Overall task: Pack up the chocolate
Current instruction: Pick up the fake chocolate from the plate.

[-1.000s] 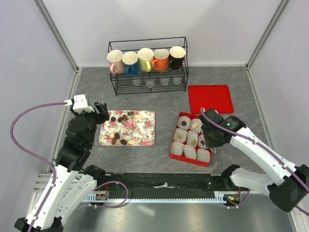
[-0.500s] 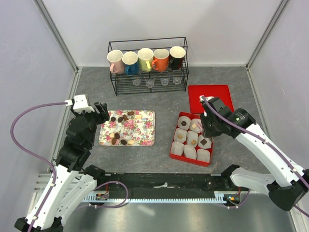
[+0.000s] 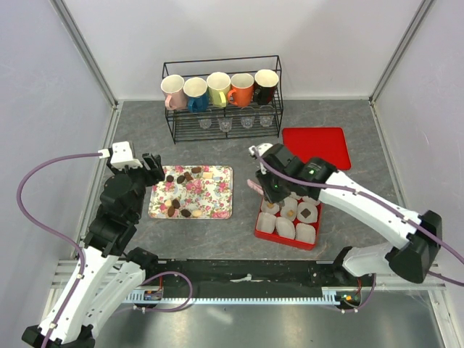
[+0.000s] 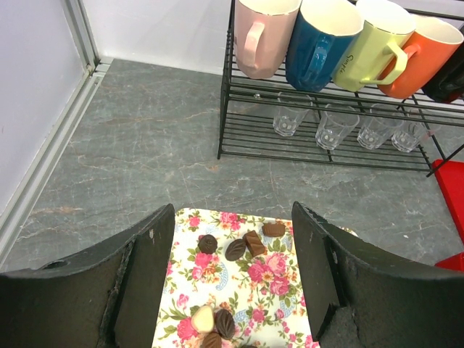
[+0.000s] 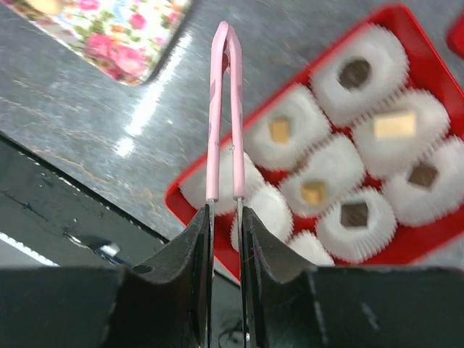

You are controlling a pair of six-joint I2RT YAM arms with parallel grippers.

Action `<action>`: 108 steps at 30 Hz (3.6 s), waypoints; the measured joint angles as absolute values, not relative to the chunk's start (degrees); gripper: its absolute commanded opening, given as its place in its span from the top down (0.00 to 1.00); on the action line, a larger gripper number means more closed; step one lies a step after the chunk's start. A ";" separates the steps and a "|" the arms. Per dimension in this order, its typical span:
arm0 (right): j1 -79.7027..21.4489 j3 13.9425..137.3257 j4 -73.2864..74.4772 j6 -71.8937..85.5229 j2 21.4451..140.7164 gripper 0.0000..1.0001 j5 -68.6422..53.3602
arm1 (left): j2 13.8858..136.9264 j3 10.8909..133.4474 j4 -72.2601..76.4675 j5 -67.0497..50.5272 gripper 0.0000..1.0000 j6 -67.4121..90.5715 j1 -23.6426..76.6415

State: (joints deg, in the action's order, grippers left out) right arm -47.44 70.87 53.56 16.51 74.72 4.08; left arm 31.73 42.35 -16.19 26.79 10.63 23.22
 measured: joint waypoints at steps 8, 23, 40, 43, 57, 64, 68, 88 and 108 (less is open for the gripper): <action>-53.21 73.12 44.25 11.51 83.74 0.75 1.34 | 31.68 42.35 -16.16 26.83 0.28 10.63 23.22; -53.28 78.78 32.67 -5.32 99.11 0.71 0.93 | 30.98 42.35 -16.19 26.83 0.28 10.63 23.20; -46.50 87.37 30.74 -17.89 107.83 0.63 -7.29 | 31.70 42.35 -16.19 26.81 0.28 10.63 23.20; -46.13 88.07 30.89 -19.07 109.32 0.59 -8.45 | 31.83 42.35 -16.16 26.81 0.28 10.63 23.20; -45.15 91.20 31.42 -22.61 113.75 0.58 -10.85 | 32.36 42.35 -16.19 26.79 0.28 10.63 22.83; -45.10 91.81 32.80 -23.64 114.69 0.53 -11.97 | 32.38 42.35 -16.19 26.79 0.28 10.63 22.83; -45.08 92.60 33.21 -23.83 115.74 0.54 -11.97 | 32.36 42.35 -16.19 26.79 0.28 10.63 22.83; -44.71 93.14 34.11 -23.59 117.38 0.80 -10.02 | 32.36 42.35 -16.16 26.79 0.28 10.63 22.57; -44.73 83.20 33.52 -14.52 103.00 0.96 -12.21 | 31.64 42.35 -16.19 26.68 0.28 10.66 22.57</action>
